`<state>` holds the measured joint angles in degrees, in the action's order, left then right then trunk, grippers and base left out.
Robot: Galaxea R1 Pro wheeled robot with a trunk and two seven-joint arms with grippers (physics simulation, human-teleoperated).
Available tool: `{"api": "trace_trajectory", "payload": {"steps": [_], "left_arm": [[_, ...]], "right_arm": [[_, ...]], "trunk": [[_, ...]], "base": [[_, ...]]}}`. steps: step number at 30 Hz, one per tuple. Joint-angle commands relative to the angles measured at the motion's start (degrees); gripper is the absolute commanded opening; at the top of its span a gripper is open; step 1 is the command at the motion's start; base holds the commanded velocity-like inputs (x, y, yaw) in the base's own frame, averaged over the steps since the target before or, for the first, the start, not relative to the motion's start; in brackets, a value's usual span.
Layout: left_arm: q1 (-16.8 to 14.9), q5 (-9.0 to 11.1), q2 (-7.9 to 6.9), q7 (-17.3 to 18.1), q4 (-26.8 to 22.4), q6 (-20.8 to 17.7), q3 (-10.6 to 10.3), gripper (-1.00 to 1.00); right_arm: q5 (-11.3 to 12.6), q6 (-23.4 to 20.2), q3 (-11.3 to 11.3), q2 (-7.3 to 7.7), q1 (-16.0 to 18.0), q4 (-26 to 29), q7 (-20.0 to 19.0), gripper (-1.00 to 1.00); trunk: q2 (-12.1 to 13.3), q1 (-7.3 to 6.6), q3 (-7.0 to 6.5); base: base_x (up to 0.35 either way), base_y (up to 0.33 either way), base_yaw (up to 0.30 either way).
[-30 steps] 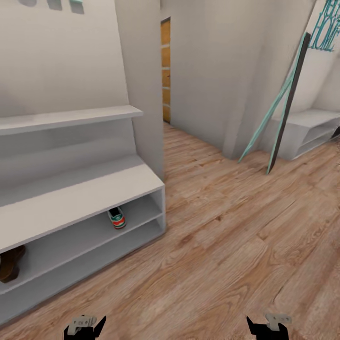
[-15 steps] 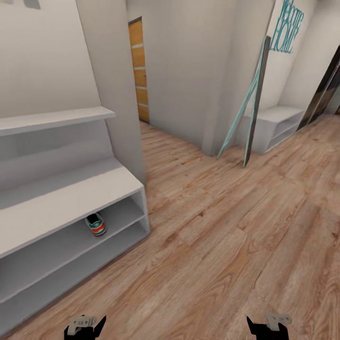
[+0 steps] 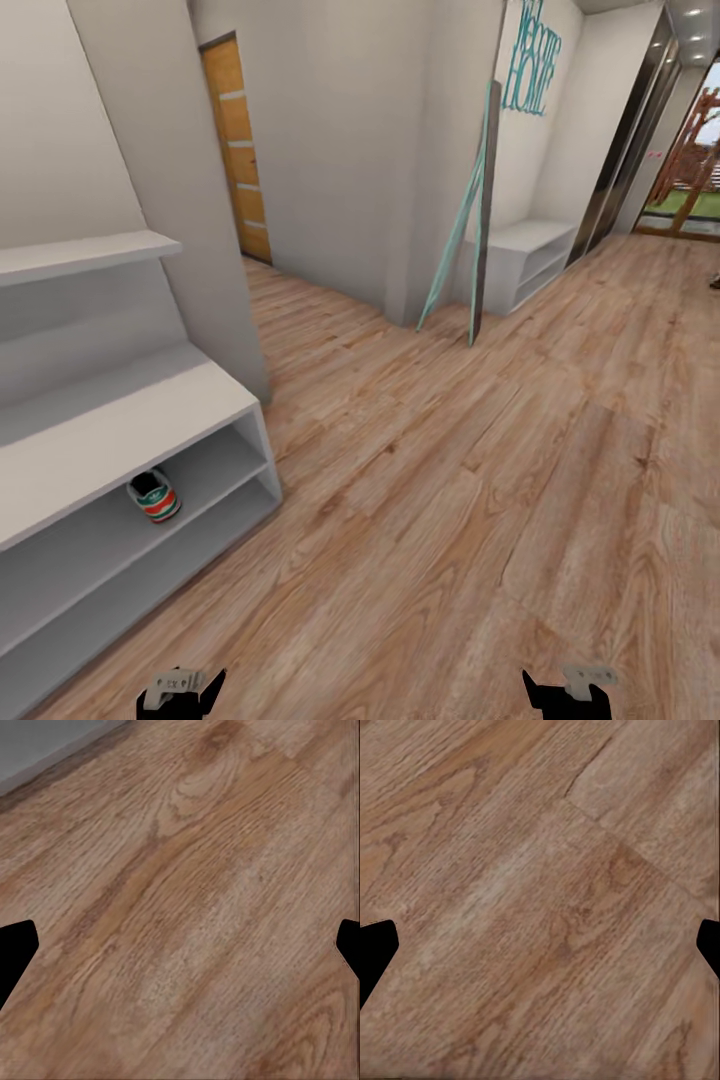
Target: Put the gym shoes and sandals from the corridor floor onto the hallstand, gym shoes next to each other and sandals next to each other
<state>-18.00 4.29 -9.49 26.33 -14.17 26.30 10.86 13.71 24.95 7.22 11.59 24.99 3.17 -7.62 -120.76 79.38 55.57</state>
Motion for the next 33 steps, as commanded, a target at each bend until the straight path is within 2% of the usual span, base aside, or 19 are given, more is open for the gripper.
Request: {"api": "trace_trajectory", "payload": {"steps": [1,15,33], "left_arm": [[-0.02,0.41,-0.01,0.56,0.04,-0.07,0.2,1.0],[-0.02,0.29,0.0,0.56,0.02,-0.03,0.21,1.0],[-0.02,0.71,-0.04,0.56,0.02,-0.02,0.41,1.0]], "right_arm": [[0.62,0.19,0.42,0.01,0.06,-0.09,-0.29,1.0],[0.62,0.19,0.42,0.01,0.06,-0.09,-0.25,1.0],[0.62,0.21,0.42,0.01,0.06,-0.09,-0.21,1.0]], "trunk": [[-0.02,-0.01,0.05],[-0.02,-0.01,0.05],[-0.02,-0.01,0.05]], "base": [[0.0,0.0,-0.285],[0.012,0.0,-0.285],[0.307,0.0,-0.285]]}}
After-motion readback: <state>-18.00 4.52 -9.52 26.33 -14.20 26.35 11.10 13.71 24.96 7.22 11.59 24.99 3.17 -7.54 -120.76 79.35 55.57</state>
